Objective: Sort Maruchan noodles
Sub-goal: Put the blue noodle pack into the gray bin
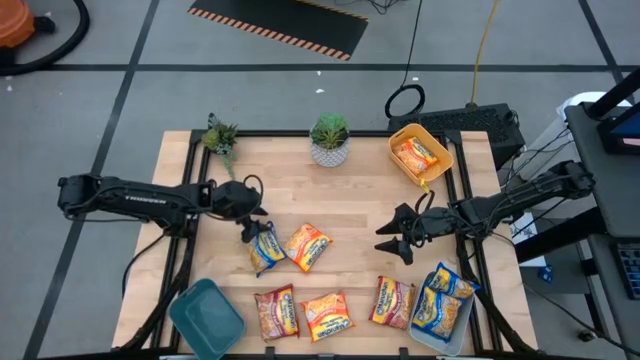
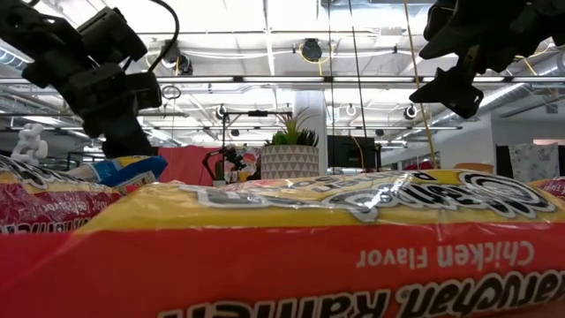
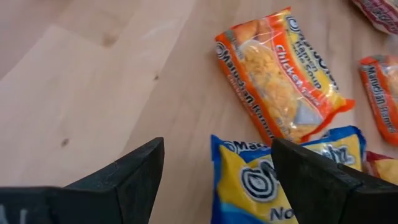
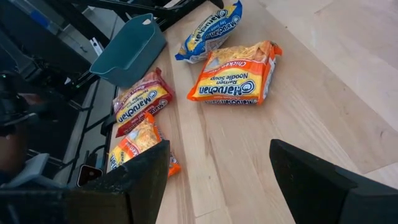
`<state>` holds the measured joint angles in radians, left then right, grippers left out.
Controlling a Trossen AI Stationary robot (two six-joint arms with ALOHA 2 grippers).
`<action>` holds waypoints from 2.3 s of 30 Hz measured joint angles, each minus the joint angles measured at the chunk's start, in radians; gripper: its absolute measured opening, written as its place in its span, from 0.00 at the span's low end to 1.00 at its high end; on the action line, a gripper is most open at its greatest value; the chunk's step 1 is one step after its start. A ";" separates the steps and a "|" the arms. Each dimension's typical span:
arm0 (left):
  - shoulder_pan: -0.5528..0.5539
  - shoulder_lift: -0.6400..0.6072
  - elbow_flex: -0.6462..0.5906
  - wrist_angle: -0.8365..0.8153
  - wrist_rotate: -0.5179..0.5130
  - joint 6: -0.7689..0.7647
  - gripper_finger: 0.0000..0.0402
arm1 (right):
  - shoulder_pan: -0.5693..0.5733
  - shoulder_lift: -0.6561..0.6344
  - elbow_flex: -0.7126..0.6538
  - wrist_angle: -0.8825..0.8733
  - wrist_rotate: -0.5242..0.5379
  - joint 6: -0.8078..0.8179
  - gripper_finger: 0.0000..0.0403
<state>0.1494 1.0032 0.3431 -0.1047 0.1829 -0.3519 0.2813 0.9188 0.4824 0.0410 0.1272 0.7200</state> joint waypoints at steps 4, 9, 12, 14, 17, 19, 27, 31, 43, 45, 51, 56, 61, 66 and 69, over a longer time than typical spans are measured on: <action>0.022 0.035 0.000 0.008 0.000 -0.003 0.74 | 0.000 0.000 0.000 0.000 0.000 0.000 0.66; 0.032 0.108 0.000 0.061 0.003 0.034 0.74 | 0.000 0.000 0.000 0.000 0.001 0.000 0.66; 0.032 0.144 0.000 0.089 0.032 0.046 0.74 | 0.000 0.000 0.000 0.000 0.001 0.001 0.66; 0.032 0.158 0.000 0.114 0.062 0.056 0.74 | 0.000 0.000 0.000 0.000 0.002 0.001 0.66; 0.032 0.165 0.000 0.116 0.078 0.070 0.74 | 0.000 0.000 0.000 0.000 0.002 0.000 0.66; 0.032 0.164 0.000 0.117 0.078 0.078 0.74 | 0.000 0.000 0.000 0.000 0.002 0.000 0.66; 0.032 0.164 0.000 0.117 0.131 0.096 0.58 | 0.000 0.000 0.000 0.000 0.002 0.001 0.66; 0.032 0.164 0.000 0.117 0.134 0.130 0.40 | 0.000 0.000 -0.001 0.000 0.002 0.001 0.66; 0.032 0.159 0.007 0.139 0.184 0.222 0.19 | 0.000 0.000 -0.001 0.046 -0.028 0.027 0.66; 0.025 0.159 0.013 0.138 0.183 0.236 0.19 | 0.000 0.000 -0.001 0.070 -0.027 0.026 0.66; -0.024 0.159 0.041 0.131 0.184 0.300 0.10 | 0.000 0.000 -0.001 0.087 -0.028 0.024 0.66; -0.032 0.159 0.045 0.126 0.187 0.306 0.02 | 0.000 0.000 -0.001 0.090 -0.027 0.020 0.66; -0.032 0.147 0.045 0.122 0.187 0.306 0.01 | 0.000 0.000 -0.001 0.091 -0.028 0.020 0.66; -0.033 0.067 0.059 0.130 0.187 0.301 0.01 | 0.000 0.001 -0.001 0.204 -0.024 0.016 0.66; -0.038 0.001 0.068 0.135 0.180 0.299 0.00 | 0.002 0.001 -0.001 0.378 0.004 -0.061 0.66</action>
<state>0.1113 1.0045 0.4107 0.0308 0.3626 -0.0534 0.2832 0.9195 0.4812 0.4194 0.1312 0.6586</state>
